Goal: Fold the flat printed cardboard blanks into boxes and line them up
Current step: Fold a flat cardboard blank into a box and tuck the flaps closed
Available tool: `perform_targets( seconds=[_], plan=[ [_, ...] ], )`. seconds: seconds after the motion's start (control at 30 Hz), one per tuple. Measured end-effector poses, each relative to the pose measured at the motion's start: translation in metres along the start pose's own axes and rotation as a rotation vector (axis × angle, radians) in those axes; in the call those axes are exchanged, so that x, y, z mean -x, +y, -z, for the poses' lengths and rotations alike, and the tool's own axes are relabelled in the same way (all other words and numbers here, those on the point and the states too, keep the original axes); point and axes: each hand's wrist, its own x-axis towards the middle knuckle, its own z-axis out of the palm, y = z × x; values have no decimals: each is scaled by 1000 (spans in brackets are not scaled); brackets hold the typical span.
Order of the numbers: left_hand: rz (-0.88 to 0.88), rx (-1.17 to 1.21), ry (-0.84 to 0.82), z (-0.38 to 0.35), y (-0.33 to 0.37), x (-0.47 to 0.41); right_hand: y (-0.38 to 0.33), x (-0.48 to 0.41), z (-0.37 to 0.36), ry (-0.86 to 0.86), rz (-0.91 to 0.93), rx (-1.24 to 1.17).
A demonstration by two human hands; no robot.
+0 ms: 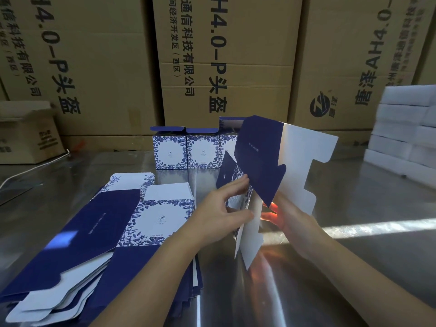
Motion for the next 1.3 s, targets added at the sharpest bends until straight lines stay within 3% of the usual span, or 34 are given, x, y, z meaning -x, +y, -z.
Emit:
perform_targets(
  seconds=[0.17,0.3,0.47,0.7,0.93,1.13,1.3],
  plan=[
    [9,-21,-6,-3,-3,-1,3,-8,-3,44,-128,40],
    [3,-2,75,-4,-4,-2,-3,0,2,44,11,-13],
    [-11,59,204,-3,2,-1,-5,-6,10,232,-45,-9],
    [-11,98,267,3,-4,-7,-3,-6,15,218,-19,54],
    [98,87,410,9,-7,-12,-9,-8,19,349,50,28],
    [-15,30,381,14,-6,-6,-12,-8,27,430,125,49],
    [-58,90,215,18,-1,-2,-13,-6,34,488,172,71]
  ],
)
